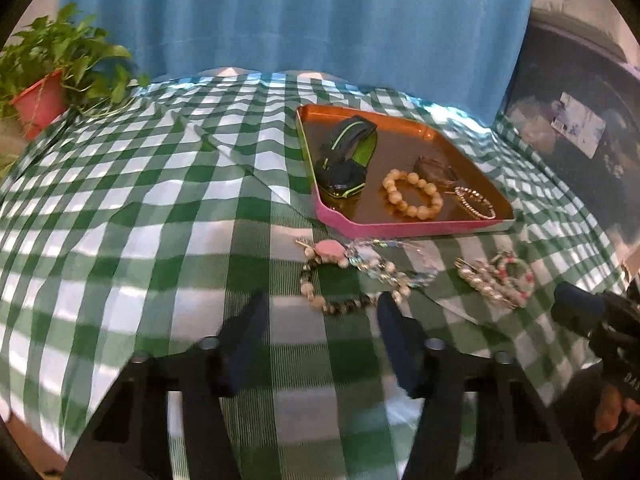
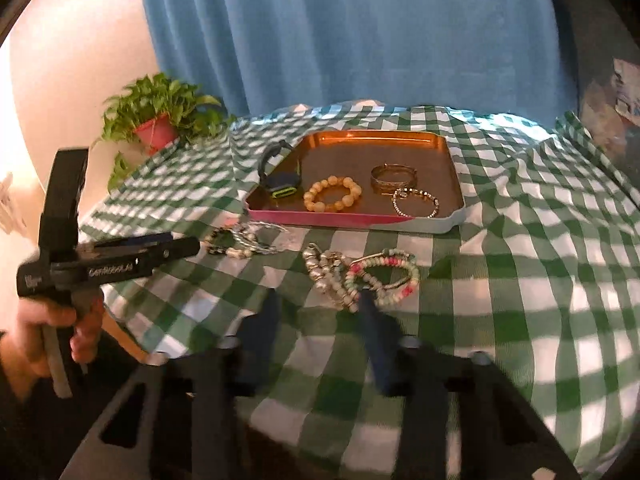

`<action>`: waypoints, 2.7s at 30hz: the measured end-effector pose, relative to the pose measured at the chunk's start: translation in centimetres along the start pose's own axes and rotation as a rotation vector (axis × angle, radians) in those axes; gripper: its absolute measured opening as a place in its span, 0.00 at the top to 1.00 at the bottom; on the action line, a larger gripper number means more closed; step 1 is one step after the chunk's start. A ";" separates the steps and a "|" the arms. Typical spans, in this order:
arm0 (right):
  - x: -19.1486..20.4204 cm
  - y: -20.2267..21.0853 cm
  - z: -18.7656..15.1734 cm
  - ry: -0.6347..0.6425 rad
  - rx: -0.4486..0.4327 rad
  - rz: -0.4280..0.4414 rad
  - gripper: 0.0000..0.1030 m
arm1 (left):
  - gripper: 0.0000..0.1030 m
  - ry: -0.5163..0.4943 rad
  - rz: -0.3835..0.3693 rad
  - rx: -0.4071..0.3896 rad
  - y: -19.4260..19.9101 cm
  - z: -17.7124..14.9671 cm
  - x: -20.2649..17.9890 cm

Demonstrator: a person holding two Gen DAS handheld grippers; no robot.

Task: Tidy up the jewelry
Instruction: 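Grasp the black-bead pink-charm bracelet with the left gripper while the right grasps the pearl pin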

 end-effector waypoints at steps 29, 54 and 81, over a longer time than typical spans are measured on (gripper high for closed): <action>0.8 -4.7 0.5 0.139 0.078 0.005 1.00 | 0.92 -0.031 -0.102 0.006 2.0 -2.9 -1.1; 1.7 -6.5 0.4 0.122 0.097 -0.057 0.79 | 0.83 -0.035 -0.061 0.038 1.0 -2.9 -0.8; 2.5 -4.0 -2.1 0.127 0.107 -0.054 0.90 | 0.54 0.011 -0.123 0.051 1.1 -2.9 -1.6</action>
Point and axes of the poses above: each gripper's, at about its wrist camera, not at the fingertips, and y roughly against the way its jaws point, x to its left, z to its top, the point moved 9 cm from there along -y, roughly the way its jaws point
